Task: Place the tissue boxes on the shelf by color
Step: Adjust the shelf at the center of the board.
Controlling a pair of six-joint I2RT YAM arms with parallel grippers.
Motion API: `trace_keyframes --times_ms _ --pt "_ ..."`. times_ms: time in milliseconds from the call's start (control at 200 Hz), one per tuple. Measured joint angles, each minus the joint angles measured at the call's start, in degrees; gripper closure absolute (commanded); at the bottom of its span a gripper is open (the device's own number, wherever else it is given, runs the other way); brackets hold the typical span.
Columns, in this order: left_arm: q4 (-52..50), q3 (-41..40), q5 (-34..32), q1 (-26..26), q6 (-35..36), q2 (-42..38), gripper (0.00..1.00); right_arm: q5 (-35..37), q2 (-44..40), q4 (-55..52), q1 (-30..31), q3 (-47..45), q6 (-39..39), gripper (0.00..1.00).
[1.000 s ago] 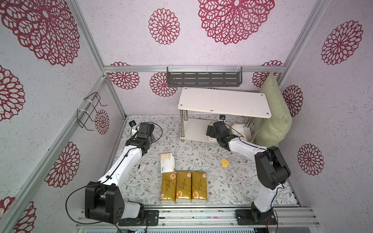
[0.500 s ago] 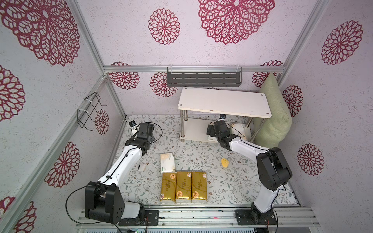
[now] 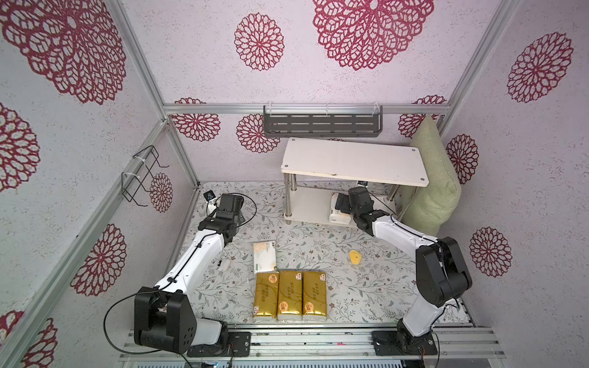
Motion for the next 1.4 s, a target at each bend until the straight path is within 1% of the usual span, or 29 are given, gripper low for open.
trace_keyframes --times_ms 220,580,955,1396 --pt "0.0 0.0 0.0 0.0 0.0 0.0 0.03 -2.8 0.0 -1.4 -3.1 -0.5 1.9 0.01" --pt "0.0 0.0 0.0 -0.1 0.0 0.0 0.03 -5.5 0.1 -2.2 -5.0 -0.3 4.3 0.01" --pt "0.0 0.0 0.0 -0.5 0.0 0.0 0.03 -7.4 3.8 -2.3 -6.6 3.9 5.8 0.01" --pt "-0.1 0.0 -0.1 -0.5 0.0 0.0 0.02 -13.7 8.2 -5.9 -8.5 10.6 6.3 0.01"
